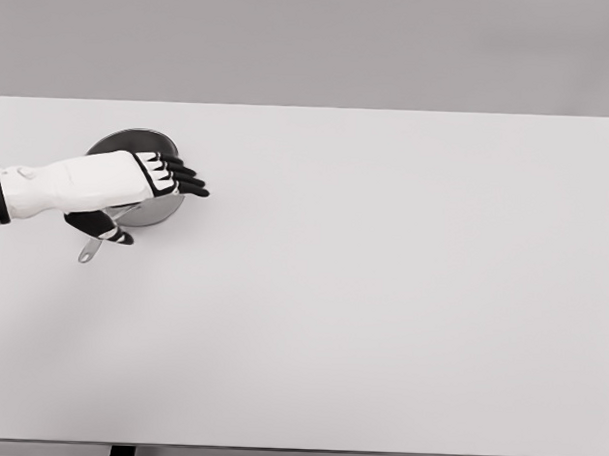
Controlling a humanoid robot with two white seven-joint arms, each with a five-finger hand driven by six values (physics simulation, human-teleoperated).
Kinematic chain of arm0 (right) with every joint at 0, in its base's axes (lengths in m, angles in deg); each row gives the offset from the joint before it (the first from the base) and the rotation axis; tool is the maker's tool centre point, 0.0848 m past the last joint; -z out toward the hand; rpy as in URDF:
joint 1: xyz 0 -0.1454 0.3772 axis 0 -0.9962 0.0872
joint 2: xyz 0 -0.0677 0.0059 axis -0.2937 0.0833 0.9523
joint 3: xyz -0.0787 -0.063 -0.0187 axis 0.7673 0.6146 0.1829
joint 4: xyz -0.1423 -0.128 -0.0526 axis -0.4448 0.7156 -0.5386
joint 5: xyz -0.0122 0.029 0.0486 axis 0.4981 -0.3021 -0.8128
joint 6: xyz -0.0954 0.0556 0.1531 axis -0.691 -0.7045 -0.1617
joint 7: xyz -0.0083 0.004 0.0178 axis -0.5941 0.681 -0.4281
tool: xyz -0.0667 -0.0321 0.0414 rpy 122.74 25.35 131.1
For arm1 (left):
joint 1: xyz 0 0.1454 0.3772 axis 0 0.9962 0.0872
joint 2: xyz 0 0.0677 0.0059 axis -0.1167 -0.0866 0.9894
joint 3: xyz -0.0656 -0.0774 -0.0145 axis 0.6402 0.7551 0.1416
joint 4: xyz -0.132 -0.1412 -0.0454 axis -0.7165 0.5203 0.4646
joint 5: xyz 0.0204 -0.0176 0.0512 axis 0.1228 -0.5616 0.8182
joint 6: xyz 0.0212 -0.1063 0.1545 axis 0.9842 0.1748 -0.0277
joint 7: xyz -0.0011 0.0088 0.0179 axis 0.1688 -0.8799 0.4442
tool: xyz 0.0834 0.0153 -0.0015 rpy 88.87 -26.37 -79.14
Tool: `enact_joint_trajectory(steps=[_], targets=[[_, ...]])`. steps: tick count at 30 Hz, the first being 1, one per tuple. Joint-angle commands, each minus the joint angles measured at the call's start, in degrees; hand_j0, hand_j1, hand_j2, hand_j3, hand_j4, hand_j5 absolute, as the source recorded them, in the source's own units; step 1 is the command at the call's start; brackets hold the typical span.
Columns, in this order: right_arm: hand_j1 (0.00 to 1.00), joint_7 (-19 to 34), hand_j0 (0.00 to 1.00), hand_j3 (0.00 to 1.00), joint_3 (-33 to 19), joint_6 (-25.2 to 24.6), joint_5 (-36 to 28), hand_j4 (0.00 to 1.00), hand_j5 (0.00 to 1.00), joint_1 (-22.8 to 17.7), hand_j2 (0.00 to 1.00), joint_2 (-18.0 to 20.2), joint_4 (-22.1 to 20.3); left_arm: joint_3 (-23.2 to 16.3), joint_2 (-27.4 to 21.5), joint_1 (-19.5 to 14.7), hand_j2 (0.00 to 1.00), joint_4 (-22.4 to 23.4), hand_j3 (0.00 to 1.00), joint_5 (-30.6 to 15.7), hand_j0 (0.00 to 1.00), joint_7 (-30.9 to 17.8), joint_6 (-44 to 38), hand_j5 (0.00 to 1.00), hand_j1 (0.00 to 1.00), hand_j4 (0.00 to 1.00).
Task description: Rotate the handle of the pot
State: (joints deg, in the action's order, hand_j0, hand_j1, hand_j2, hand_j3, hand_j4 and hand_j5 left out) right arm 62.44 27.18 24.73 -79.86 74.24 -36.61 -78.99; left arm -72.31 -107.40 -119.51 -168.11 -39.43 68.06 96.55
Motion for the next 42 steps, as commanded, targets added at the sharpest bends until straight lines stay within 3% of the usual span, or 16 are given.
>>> enact_joint_trajectory(steps=[1, 42], targets=[[1.00, 0.1, 1.00, 1.00, 0.0, 0.0, 0.0, 1.00, 1.00, 0.0, 1.00, 0.0, 0.0, 0.1, 0.0, 0.1, 1.00, 0.3, 1.00, 0.5, 1.00, 0.0, -0.1, 1.00, 1.00, 1.00], [1.00, 0.0, 1.00, 1.00, 0.0, 0.0, 0.0, 1.00, 1.00, 0.0, 1.00, 0.0, 0.0, 5.1, 0.8, 1.8, 1.00, 10.4, 1.00, 5.7, 1.00, 0.0, -0.1, 1.00, 1.00, 1.00]])
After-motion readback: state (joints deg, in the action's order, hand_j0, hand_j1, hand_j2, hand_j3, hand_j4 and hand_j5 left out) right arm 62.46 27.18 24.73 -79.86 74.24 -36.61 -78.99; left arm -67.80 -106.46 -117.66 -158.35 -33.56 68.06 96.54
